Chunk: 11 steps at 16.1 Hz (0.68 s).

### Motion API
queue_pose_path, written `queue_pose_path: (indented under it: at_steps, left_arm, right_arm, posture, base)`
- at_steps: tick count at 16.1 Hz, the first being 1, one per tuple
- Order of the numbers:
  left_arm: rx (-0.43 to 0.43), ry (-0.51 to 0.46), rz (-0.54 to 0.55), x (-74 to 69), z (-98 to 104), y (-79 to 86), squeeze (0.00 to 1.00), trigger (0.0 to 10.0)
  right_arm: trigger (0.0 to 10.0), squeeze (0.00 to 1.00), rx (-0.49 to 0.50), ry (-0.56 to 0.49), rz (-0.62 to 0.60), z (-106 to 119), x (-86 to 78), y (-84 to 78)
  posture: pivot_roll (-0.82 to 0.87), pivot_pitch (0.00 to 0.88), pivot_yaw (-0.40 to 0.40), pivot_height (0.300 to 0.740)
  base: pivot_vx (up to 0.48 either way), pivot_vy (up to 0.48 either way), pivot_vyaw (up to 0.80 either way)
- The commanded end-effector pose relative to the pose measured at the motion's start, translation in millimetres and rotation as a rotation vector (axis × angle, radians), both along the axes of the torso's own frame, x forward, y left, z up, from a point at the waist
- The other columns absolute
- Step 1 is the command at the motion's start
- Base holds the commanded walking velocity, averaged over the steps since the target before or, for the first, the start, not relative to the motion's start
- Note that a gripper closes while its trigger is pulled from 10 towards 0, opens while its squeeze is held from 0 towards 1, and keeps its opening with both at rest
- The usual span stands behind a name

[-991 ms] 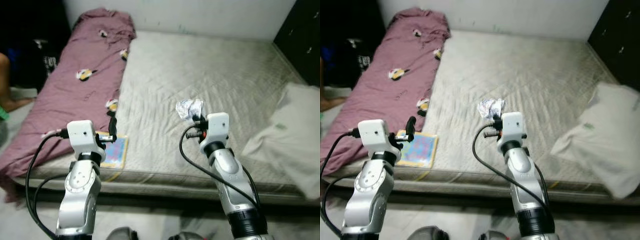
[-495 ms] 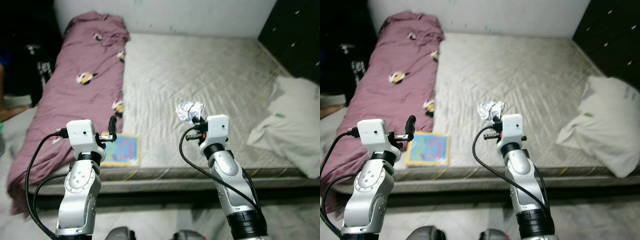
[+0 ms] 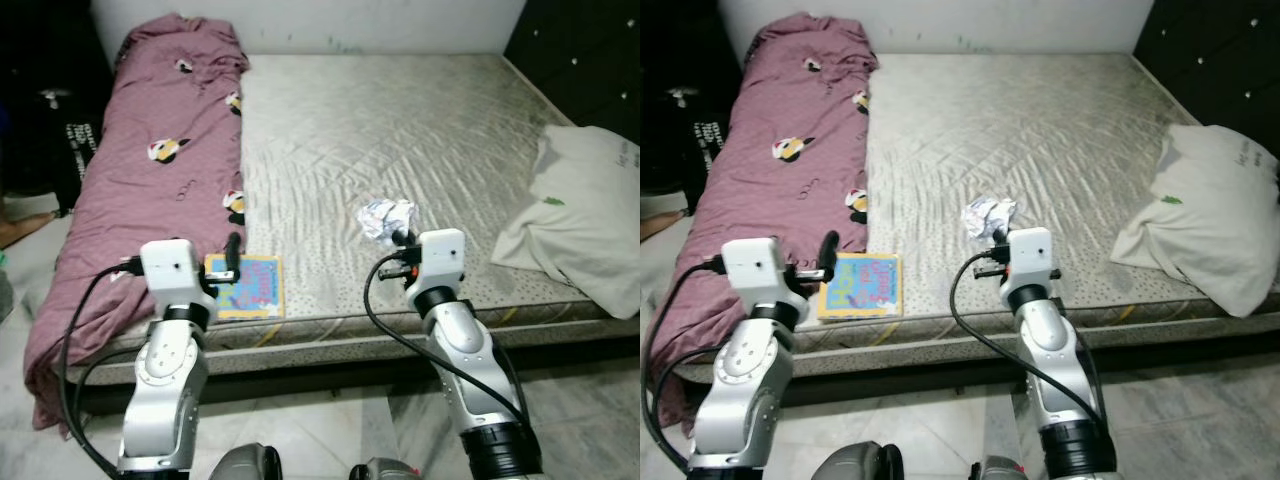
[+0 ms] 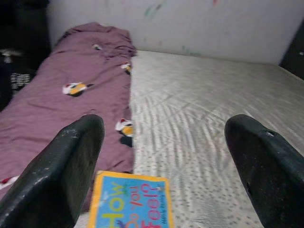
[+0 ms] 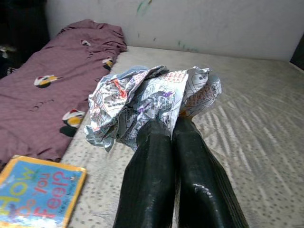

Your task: Clean up the room

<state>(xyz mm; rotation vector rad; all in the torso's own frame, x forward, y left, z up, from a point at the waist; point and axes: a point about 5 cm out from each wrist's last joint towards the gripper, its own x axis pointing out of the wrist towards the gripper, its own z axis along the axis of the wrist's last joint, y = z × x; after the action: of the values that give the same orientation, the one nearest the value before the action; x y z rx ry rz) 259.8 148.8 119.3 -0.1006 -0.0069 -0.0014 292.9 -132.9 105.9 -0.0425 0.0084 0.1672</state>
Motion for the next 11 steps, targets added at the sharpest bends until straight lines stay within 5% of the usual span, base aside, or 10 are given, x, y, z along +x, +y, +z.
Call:
queue_pose_path:
  at_steps: [1,4,11]
  left_arm:
    - [0.003,-0.014,-0.009,-1.8,2.4,0.1,0.0,10.0]
    - [0.003,-0.019,-0.021,-2.1,2.6,-1.1,0.0,10.0]
    - [0.014,-0.013,-0.021,-1.9,2.0,0.1,0.0,10.0]
  right_arm:
    - [10.0,0.0,-0.002,-0.002,-0.001,1.3,-0.1,-0.3]
    - [10.0,0.0,0.063,0.017,0.027,0.2,-0.9,1.9]
    - [10.0,0.0,0.025,0.008,-0.003,1.4,1.4,0.4]
  posture:
    - [0.0,0.051,-0.018,0.74]
    - [0.01,0.048,-0.02,0.74]
    - [0.01,0.055,-0.023,0.74]
  base:
    - [0.0,0.0,0.0]
    - [0.164,0.0,0.0]
    - [0.271,0.0,0.0]
